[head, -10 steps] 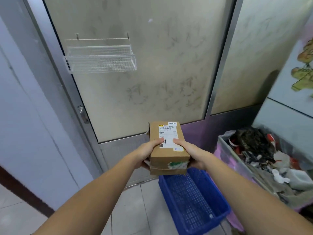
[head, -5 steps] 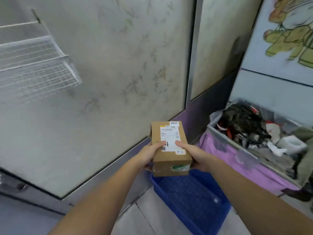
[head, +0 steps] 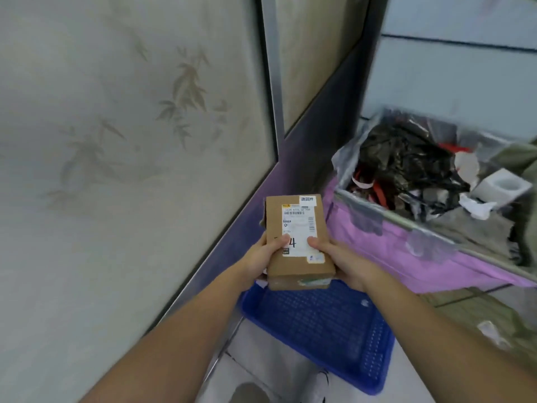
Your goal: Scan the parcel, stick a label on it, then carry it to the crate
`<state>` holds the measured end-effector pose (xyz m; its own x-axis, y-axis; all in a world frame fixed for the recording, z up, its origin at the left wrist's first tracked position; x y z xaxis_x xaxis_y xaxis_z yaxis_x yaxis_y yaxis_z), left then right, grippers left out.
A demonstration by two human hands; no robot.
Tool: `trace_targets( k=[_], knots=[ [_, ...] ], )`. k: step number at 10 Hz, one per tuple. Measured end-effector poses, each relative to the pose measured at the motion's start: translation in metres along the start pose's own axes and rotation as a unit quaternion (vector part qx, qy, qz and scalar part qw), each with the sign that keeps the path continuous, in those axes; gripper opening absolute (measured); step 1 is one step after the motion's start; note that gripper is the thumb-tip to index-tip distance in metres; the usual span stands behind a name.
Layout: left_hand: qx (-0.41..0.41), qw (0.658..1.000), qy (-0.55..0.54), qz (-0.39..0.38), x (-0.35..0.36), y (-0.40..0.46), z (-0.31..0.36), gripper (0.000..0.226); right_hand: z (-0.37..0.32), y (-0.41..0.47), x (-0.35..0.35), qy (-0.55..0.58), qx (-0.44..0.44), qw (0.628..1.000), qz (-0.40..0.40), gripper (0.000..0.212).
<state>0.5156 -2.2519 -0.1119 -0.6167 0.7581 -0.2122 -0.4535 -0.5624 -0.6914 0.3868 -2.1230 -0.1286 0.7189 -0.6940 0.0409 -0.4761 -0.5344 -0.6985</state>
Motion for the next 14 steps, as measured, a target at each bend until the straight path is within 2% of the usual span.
trace_targets(
  k=[1, 2, 3, 4, 5, 6, 7, 8, 9, 12, 13, 14],
  knots=[
    [-0.05, 0.998, 0.029, -0.035, 0.014, 0.057, -0.028, 0.058, 0.044, 0.046, -0.008, 0.019, 0.033, 0.999, 0.021, 0.052],
    [-0.054, 0.993, 0.068, -0.082, 0.032, 0.126, -0.067, 0.045, 0.098, 0.103, -0.019, 0.004, 0.055, 0.996, 0.073, 0.043],
    [-0.029, 0.99, 0.112, -0.086, 0.042, 0.189, -0.115, 0.048, 0.144, 0.161, -0.022, 0.0, 0.057, 0.993, 0.1, 0.057],
    [-0.021, 0.988, 0.141, -0.061, 0.048, 0.274, -0.196, 0.055, 0.221, 0.24, -0.008, -0.005, 0.085, 0.991, 0.105, 0.063],
    [-0.003, 0.986, 0.155, -0.059, 0.059, 0.335, -0.247, 0.055, 0.285, 0.302, 0.001, 0.002, 0.108, 0.985, 0.135, 0.1],
    [0.009, 0.982, 0.184, -0.045, 0.079, 0.416, -0.307, 0.058, 0.366, 0.371, 0.001, 0.074, 0.164, 0.964, 0.197, 0.109],
    [-0.006, 0.973, 0.228, -0.037, 0.101, 0.496, -0.367, 0.071, 0.428, 0.429, -0.003, 0.08, 0.179, 0.956, 0.218, 0.073],
    [-0.017, 0.971, 0.237, -0.036, 0.117, 0.541, -0.391, 0.06, 0.459, 0.472, -0.01, 0.052, 0.169, 0.959, 0.223, 0.052],
    [-0.007, 0.971, 0.237, -0.006, 0.129, 0.587, -0.409, 0.055, 0.487, 0.525, -0.017, 0.003, 0.148, 0.964, 0.221, 0.065],
    [0.047, 0.955, 0.283, 0.08, 0.115, 0.652, -0.448, 0.048, 0.518, 0.582, 0.009, -0.037, 0.101, 0.976, 0.191, 0.055],
    [0.039, 0.947, 0.306, 0.09, 0.114, 0.643, -0.437, 0.052, 0.517, 0.577, 0.008, -0.076, 0.106, 0.975, 0.181, 0.075],
    [0.055, 0.934, 0.346, 0.075, 0.112, 0.602, -0.407, 0.067, 0.474, 0.543, -0.004, -0.199, 0.071, 0.954, 0.213, 0.083]
  ],
)
Point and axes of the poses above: each hand's wrist, its own y-axis towards the middle knuckle, its own x-axis out of the palm, z = x × y, the point moved 9 cm from there along y, towards the middle knuckle, and after that the axes turned 13 degrees about z, right-handed, at the moved point
